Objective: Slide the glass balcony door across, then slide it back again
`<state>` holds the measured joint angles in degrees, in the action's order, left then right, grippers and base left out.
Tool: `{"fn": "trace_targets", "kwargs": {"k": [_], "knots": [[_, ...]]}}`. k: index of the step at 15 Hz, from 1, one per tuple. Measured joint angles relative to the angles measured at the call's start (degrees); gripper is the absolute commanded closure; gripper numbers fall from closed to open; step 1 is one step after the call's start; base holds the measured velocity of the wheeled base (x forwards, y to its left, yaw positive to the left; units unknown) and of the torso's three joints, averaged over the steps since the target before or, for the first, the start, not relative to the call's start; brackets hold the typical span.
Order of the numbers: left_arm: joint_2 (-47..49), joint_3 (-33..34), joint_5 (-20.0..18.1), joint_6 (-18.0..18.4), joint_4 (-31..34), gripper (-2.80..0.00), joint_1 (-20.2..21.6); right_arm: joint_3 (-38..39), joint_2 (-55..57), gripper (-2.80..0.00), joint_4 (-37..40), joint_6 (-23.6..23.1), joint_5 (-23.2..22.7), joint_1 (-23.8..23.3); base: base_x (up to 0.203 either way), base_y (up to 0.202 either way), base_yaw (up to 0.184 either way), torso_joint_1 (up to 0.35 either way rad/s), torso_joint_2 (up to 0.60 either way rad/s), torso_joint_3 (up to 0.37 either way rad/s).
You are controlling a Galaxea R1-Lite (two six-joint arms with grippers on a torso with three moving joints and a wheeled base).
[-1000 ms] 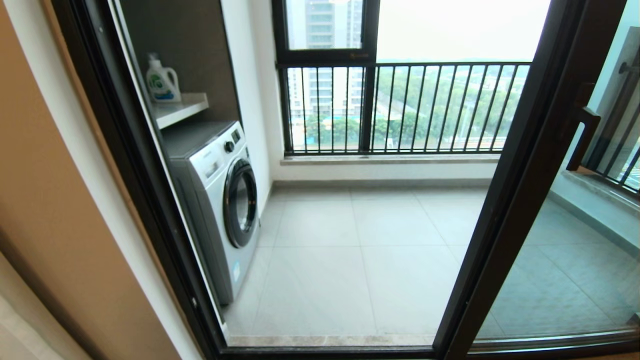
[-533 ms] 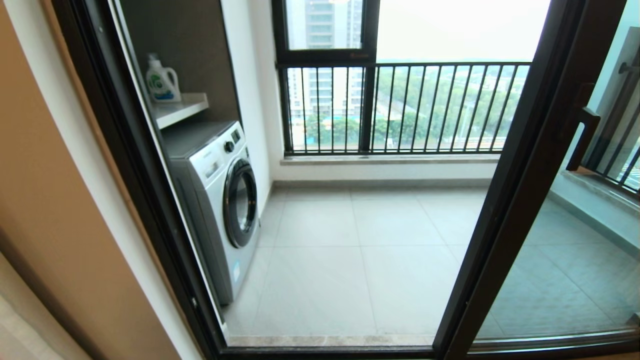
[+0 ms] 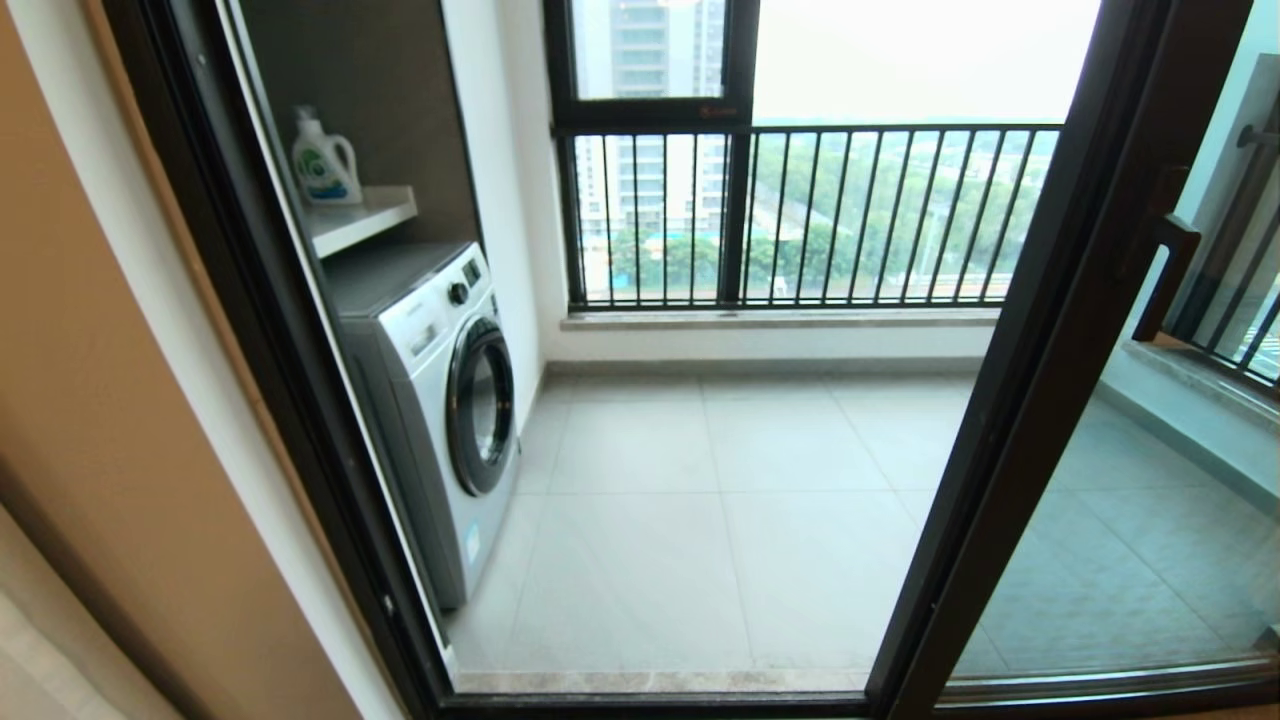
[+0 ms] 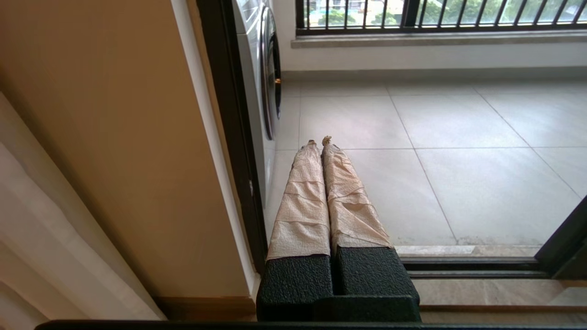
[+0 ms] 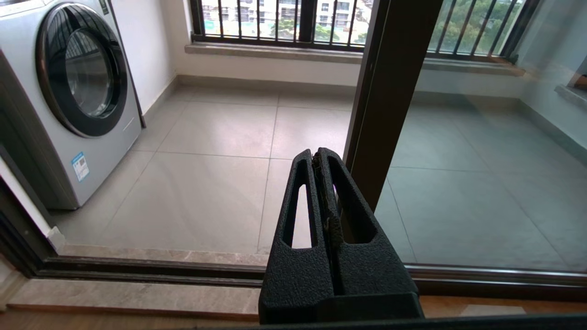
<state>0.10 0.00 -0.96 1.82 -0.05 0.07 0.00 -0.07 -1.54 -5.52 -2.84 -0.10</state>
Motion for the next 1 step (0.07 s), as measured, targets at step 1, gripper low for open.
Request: {"fn": "trace_targets", "kwargs": {"k": [1], "knots": [[0.00,0.00,0.00,0.02,-0.01,0.00,0.00,0.00,0.00,0.00,-0.03,0.26,0.05,0.00,0.000,0.000,0.000,0.000,0.00,0.000]]}}
